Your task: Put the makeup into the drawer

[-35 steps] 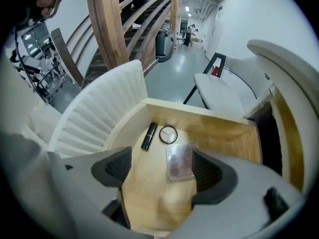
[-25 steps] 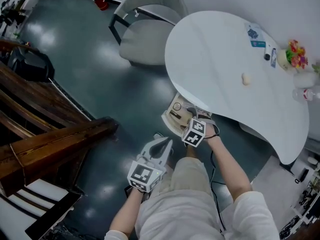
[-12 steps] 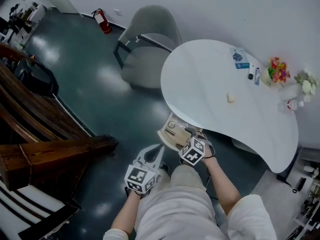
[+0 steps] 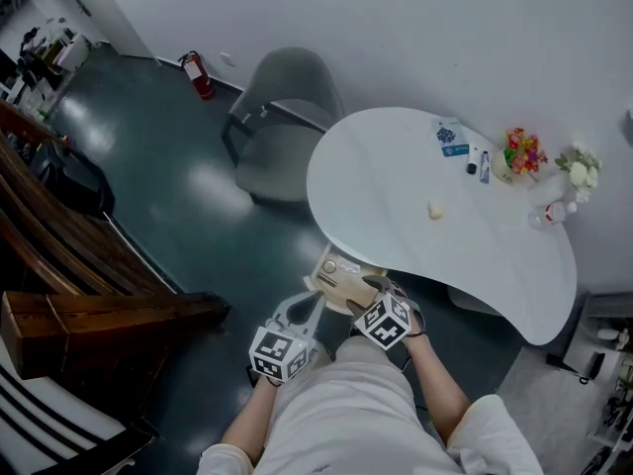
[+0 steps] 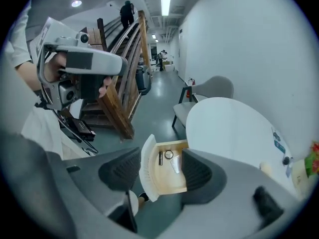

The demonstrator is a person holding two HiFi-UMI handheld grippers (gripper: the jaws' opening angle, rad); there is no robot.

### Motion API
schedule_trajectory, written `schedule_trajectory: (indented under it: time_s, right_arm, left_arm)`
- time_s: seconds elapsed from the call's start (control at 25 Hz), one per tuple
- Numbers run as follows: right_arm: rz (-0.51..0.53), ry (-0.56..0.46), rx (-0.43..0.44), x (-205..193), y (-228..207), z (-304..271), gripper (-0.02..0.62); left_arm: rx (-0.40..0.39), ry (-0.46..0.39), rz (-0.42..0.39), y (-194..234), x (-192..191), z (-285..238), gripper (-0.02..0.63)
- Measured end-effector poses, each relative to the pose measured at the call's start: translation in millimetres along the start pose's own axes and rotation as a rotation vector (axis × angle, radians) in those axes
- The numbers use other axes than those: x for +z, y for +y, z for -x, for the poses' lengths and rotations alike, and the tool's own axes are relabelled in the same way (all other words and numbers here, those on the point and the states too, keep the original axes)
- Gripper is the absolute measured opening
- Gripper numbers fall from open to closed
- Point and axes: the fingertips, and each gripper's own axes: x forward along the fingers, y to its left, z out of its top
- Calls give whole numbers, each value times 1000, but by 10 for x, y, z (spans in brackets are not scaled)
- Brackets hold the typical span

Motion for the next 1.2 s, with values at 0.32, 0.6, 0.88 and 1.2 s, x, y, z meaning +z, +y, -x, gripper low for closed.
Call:
schedule_trajectory:
  time_s: [0.32, 0.6, 0.88, 1.2]
  right_arm:
    - [-93, -111, -33, 192, -46, 466, 126]
    - [-223, -203, -22, 347, -86, 699, 15]
    - [-306, -258, 8, 394, -40, 764, 14]
    - [-312, -252, 6, 390, -4, 767, 14]
  left_arm:
    - [-62, -12, -21, -175, 160, -129, 8]
    - [-106, -15, -40, -292, 238, -209, 8]
    - [-128, -9, -52, -329, 272, -229, 8]
    - [-157, 3, -60, -401, 254, -246, 8]
